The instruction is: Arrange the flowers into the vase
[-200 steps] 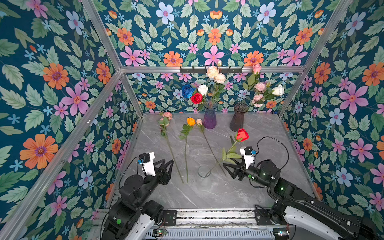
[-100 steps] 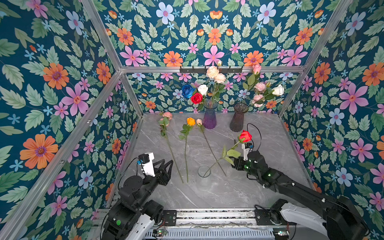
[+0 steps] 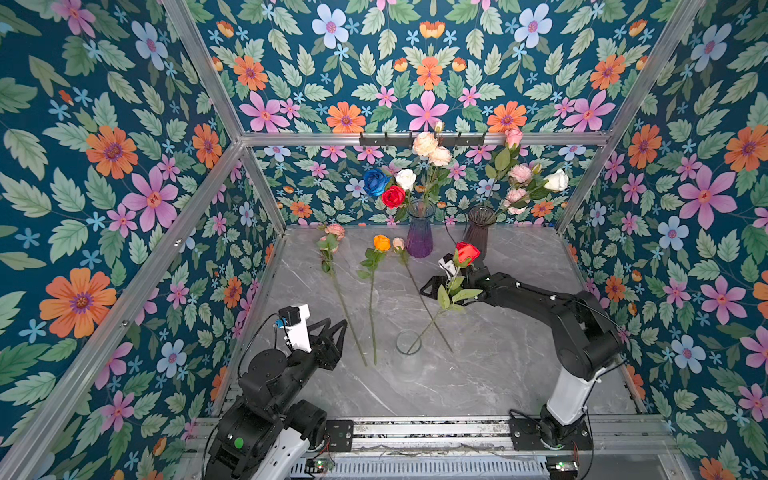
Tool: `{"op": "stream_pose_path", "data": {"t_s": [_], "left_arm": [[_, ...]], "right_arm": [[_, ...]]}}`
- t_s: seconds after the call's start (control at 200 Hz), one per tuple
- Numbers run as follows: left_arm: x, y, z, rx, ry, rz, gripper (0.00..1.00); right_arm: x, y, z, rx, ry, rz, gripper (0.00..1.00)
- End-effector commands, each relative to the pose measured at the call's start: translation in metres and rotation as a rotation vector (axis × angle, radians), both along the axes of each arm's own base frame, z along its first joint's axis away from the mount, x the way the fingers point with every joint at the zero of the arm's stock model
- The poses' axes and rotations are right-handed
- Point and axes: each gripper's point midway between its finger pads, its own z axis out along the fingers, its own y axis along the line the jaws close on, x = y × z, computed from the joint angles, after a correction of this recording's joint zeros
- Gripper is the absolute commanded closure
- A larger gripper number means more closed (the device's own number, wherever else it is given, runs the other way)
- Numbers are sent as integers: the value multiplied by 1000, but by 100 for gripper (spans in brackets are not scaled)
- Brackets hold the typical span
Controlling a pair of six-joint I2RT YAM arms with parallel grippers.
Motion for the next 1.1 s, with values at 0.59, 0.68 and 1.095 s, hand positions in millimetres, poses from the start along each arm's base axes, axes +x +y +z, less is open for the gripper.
{"op": "stream_pose_path", "data": {"t_s": [0.59,0.68,1.095], "left_arm": [[2,-2,2,3,-10,-5,47],[2,-3,2,4,-8,-8,47],[3,-2,3,4,-10,-4,47]], "right_arm": [[32,3,-73,-758,-102,140,61],[31,5,-77,-801,-115,156,67],[23,9,-48,-737,-187,149,76]]}}
